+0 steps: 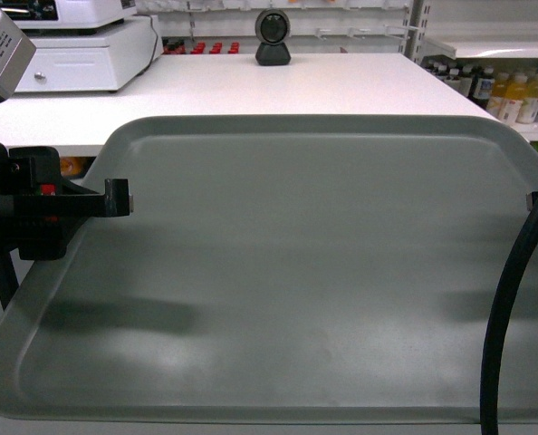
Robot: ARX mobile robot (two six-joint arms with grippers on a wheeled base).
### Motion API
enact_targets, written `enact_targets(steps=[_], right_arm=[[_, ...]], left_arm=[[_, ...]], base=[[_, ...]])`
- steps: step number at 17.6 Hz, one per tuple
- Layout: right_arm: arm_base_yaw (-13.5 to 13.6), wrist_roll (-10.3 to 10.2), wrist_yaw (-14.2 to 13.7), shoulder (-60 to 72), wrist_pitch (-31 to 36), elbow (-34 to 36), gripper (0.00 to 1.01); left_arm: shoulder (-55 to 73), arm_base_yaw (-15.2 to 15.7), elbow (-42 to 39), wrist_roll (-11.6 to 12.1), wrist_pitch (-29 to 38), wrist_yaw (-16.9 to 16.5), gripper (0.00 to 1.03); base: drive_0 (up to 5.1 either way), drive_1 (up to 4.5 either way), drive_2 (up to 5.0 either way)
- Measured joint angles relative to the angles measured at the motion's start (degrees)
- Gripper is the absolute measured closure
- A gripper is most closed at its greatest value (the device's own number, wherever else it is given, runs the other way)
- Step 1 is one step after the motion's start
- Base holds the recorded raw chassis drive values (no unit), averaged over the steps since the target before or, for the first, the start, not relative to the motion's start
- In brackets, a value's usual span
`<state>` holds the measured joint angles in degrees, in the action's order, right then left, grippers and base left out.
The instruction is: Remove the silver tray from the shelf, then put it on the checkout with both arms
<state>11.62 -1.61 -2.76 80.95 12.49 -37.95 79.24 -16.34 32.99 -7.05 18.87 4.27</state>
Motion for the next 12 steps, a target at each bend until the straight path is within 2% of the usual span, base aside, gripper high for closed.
enact_targets(steps=[3, 12], right_arm=[[0.0, 0.0, 0.0, 0.0, -0.1, 0.0, 0.98], [0.3, 0.0, 0.0, 0.0, 0.0, 0.0, 0.98]], left_arm=[[0.0, 0.0, 0.0, 0.0, -0.2, 0.0, 1.0], [0.0, 0.2, 0.0, 0.0, -0.1, 0.0, 1.0]], base=[[-4.1, 3.61, 0.9], [0.0, 0.0, 0.0]])
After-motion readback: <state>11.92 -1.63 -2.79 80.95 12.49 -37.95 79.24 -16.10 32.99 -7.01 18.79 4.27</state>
